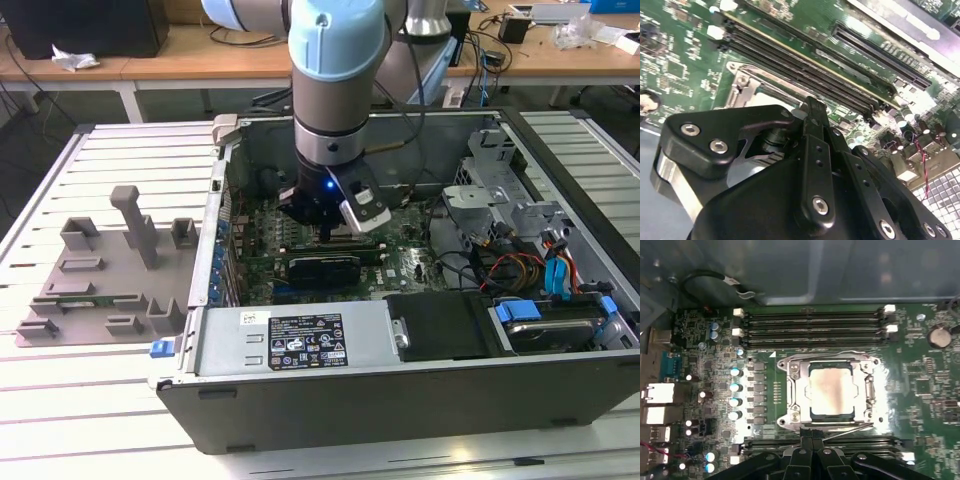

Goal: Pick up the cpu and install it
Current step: 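Install the second cpu locking lever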

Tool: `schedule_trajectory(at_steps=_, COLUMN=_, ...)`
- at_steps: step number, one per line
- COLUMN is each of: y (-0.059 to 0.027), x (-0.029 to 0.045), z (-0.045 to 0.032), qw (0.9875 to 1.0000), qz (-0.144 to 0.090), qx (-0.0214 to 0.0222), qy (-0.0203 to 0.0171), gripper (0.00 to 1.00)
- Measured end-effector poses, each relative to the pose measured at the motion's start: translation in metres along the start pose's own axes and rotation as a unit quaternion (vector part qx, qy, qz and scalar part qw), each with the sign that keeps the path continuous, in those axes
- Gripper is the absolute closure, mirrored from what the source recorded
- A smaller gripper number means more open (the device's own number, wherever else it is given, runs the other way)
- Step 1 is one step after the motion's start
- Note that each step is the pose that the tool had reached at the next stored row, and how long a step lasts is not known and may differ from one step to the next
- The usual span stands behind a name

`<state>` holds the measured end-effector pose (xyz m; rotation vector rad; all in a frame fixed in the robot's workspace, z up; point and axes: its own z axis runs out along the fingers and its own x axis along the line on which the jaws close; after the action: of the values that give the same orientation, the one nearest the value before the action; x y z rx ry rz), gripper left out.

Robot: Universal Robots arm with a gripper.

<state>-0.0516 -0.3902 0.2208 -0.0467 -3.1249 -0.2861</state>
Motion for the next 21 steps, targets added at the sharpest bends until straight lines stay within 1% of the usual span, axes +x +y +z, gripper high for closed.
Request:
schedule_trajectory(at_steps=5, y=-0.0015, x=0.0050, z=0.0071, qw=1.0000, qz=0.001, qx=-0.0002, qy=-0.0001, gripper=0.89)
schedule_trajectory(at_steps=6, y=-0.0017, x=0.0058, z=0.0079, qw=1.0000, qz=0.001, qx=-0.0006, qy=-0.0001, gripper=0.89)
schedule_trajectory(at_steps=8, y=-0.0021, x=0.0077, z=0.0094, qw=1.0000, qz=0.001, qx=-0.0028, qy=-0.0001, gripper=0.89)
schedule_trajectory(at_steps=11, y=-0.0037, x=0.0094, z=0.0109, qw=1.0000, qz=0.001, qx=-0.0085, qy=0.0001, gripper=0.89)
schedule_trajectory(at_steps=12, y=-0.0051, x=0.0096, z=0.0112, qw=0.9999, qz=0.001, qx=-0.0121, qy=0.0002, gripper=0.89)
schedule_trajectory(at_steps=16, y=-0.0111, x=0.0095, z=0.0108, qw=0.9998, qz=0.001, qx=-0.0212, qy=0.0005, gripper=0.89)
schedule_trajectory(at_steps=19, y=-0.0153, x=0.0095, z=0.0103, qw=0.9997, qz=0.001, qx=-0.0254, qy=0.0006, gripper=0.89)
schedule_trajectory(at_steps=20, y=-0.0157, x=0.0096, z=0.0106, qw=0.9996, qz=0.001, qx=-0.0276, qy=0.0006, gripper=0.89)
schedule_trajectory(at_steps=21, y=-0.0160, x=0.0099, z=0.0110, qw=0.9995, qz=0.001, qx=-0.0311, qy=0.0007, gripper=0.89)
